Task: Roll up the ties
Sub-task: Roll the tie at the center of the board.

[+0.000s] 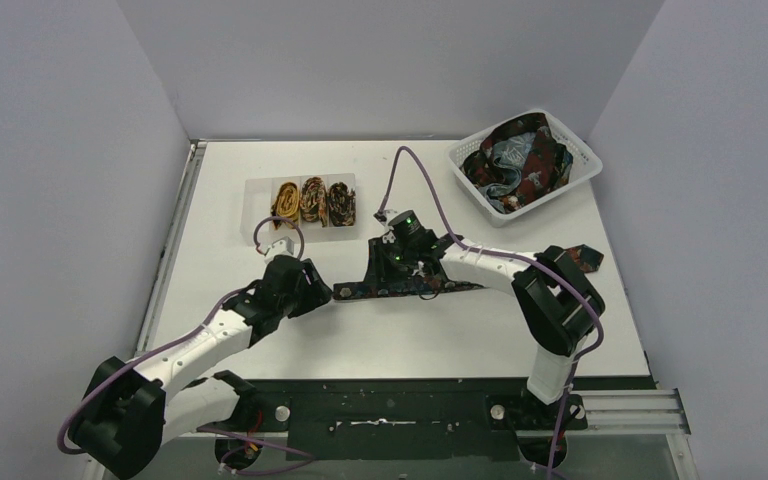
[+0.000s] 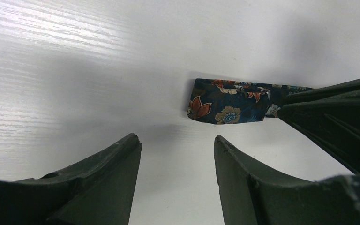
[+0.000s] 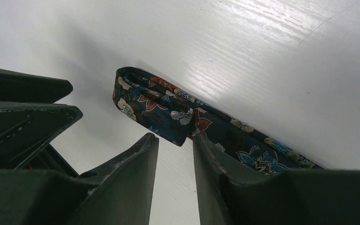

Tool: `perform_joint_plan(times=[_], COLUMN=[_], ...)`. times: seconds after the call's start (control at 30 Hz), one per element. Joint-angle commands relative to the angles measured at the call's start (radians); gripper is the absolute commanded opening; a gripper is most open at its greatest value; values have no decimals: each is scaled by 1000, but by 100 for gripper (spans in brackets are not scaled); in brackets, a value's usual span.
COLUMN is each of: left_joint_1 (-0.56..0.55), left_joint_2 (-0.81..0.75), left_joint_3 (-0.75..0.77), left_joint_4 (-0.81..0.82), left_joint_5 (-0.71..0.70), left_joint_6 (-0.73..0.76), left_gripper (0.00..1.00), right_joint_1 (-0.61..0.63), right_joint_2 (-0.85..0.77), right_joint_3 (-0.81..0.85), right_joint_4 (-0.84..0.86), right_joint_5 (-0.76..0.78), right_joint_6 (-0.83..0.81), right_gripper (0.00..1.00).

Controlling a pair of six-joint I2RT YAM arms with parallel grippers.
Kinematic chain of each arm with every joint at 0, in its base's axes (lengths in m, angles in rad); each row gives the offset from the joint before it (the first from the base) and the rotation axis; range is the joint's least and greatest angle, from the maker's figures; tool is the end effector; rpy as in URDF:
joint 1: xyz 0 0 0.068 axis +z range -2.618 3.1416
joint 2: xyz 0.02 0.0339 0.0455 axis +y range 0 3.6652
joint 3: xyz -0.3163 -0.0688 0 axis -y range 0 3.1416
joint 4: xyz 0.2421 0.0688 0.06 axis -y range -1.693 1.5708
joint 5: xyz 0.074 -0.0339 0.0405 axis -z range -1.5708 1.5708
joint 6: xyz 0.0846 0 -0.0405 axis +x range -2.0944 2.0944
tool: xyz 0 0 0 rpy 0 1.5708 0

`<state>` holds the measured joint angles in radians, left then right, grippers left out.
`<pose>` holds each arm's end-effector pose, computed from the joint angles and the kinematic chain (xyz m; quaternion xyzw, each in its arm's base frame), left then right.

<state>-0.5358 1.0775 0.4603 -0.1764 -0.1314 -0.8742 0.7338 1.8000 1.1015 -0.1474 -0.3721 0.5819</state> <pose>0.1889 -0.0993 0.1884 -0.1800 0.9061 -0.1987 0.3273 0.2892 0.3022 0.1974 -0.1351 0.9113 0.3499 0.1700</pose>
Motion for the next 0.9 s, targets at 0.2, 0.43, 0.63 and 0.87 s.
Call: perform_joint_plan(times=[0.2,0.43,0.63,0.87], left_joint_1=[62,78,88,92], left_joint_2=[17,42,95,151], left_joint_3=[-27,-29,-32,-31], left_joint_4=[136,163,250,314], left_joint_5=[113,153,190,216], left_joint_6=[-16,-15,-16,-17], left_gripper=[57,57,57,58], right_joint_1=[-2,-1,-1,-2], right_joint_2=[41,70,86,103], right_joint_3=[-7,-12,-19,-21], right_joint_4=[60,43,33,21], right_joint_5=[3,19,34,49], right_joint_6=[24,20,18,21], right_gripper=[22,15,15,15])
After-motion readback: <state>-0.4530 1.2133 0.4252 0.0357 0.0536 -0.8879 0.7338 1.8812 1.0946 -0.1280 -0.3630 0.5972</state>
